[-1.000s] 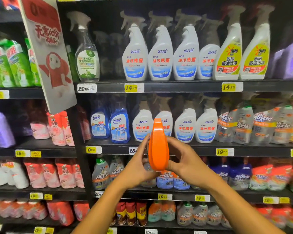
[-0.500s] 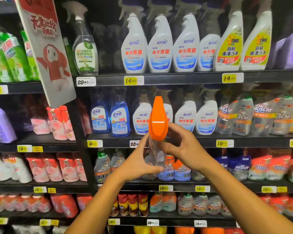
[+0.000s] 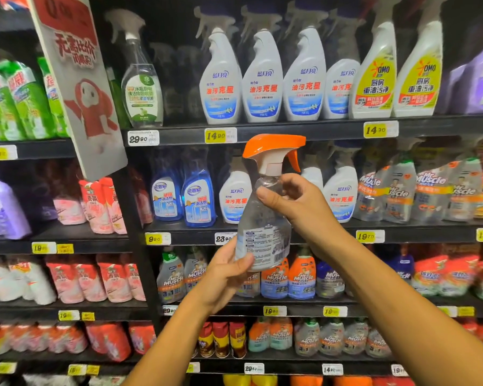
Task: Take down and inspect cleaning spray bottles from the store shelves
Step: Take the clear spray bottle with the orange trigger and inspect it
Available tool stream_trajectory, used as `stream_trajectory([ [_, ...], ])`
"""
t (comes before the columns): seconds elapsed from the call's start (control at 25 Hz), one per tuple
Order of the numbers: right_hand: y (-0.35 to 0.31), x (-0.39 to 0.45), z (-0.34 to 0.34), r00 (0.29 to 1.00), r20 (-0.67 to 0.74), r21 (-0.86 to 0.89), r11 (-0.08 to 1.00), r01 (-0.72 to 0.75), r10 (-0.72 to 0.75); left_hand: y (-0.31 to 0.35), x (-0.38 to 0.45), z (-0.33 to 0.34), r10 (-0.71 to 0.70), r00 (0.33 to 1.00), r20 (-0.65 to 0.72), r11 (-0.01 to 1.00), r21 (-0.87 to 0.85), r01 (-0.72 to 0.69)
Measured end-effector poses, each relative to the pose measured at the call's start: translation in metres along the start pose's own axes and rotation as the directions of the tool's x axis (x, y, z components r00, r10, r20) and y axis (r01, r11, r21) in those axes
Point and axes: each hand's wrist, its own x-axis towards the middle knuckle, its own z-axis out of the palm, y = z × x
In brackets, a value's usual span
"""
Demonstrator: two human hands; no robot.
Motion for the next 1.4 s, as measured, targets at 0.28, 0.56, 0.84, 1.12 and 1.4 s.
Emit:
stream_trajectory([
  [0.28,-0.009,0.005,-0.019,0.957,0.278,0.201,0.969,-0.141,0.081,-0.004,-0.001,0.010,0.025,0.981,0.192,0.947,-0.318,0.039],
  [0.56,-0.014,0.014,-0.036,0.974,0.214,0.171,0.979,-0.111,0.073,-0.001,0.009,0.023,-0.019,0.982,0.187,0.941,-0.329,0.081],
  [0.84,-0.025,0.018,-0.044,0.999,-0.029,0.010,1.000,-0.019,0.020,-0.006,0.018,0.054,0.102,0.986,-0.131,0.937,0.345,-0.051],
  [1.12,-0.024,0.024,-0.059,0.999,0.015,-0.126,0.991,-0.050,0.052,-0.010,0.032,0.063,0.124,0.985,-0.121,0.941,0.328,-0.078],
  [1.4,-0.027,0.030,-0.087,0.902,0.409,0.223,0.944,-0.243,0.136,0.001,0.032,0.077,0.005,0.977,0.215,0.988,-0.150,0.028],
])
